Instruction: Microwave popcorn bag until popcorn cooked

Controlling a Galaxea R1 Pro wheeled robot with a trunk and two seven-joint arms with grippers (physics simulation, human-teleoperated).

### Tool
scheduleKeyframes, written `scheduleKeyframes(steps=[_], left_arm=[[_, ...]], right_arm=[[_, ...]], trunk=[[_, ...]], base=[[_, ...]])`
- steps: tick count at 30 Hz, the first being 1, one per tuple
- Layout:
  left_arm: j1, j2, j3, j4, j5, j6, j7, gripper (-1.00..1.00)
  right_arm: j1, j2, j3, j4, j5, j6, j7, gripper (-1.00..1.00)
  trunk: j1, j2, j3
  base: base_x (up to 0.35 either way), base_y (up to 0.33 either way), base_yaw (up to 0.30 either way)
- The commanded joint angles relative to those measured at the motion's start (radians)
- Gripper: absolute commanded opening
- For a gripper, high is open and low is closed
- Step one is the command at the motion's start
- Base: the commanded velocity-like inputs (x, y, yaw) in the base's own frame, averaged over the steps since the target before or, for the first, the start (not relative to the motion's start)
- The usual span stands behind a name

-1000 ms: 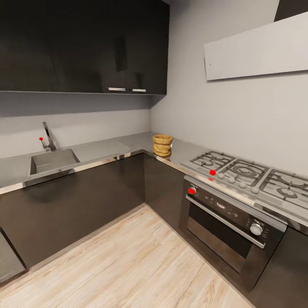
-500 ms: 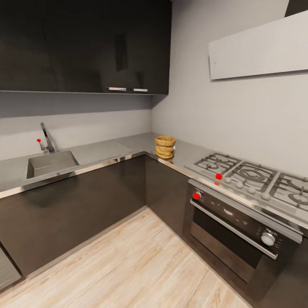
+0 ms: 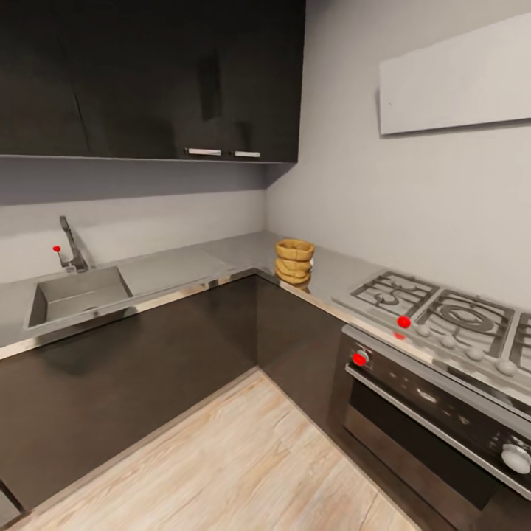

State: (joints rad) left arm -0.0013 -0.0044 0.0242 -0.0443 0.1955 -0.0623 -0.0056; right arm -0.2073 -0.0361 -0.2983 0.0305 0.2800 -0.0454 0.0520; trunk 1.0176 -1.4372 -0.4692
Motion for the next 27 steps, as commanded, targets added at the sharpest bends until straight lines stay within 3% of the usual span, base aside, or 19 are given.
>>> scheduleKeyframes(steps=[1,27], left_arm=[[0.0,0.0,0.002,0.0,0.005,-0.002,-0.001,1.0],[0.0,0.0,0.002,0.0,0.004,-0.004,-0.001,1.0]], right_arm=[[-0.001,-0.001,-0.009,0.003,0.008,-0.005,0.001,1.0],[-0.001,-0.001,-0.01,0.003,0.007,-0.009,0.0,1.0]], trunk=[[0.001,0.0,-0.001],[0.001,0.0,-0.001]], base=[[0.312,0.108,0.0],[0.317,0.079,-0.021]])
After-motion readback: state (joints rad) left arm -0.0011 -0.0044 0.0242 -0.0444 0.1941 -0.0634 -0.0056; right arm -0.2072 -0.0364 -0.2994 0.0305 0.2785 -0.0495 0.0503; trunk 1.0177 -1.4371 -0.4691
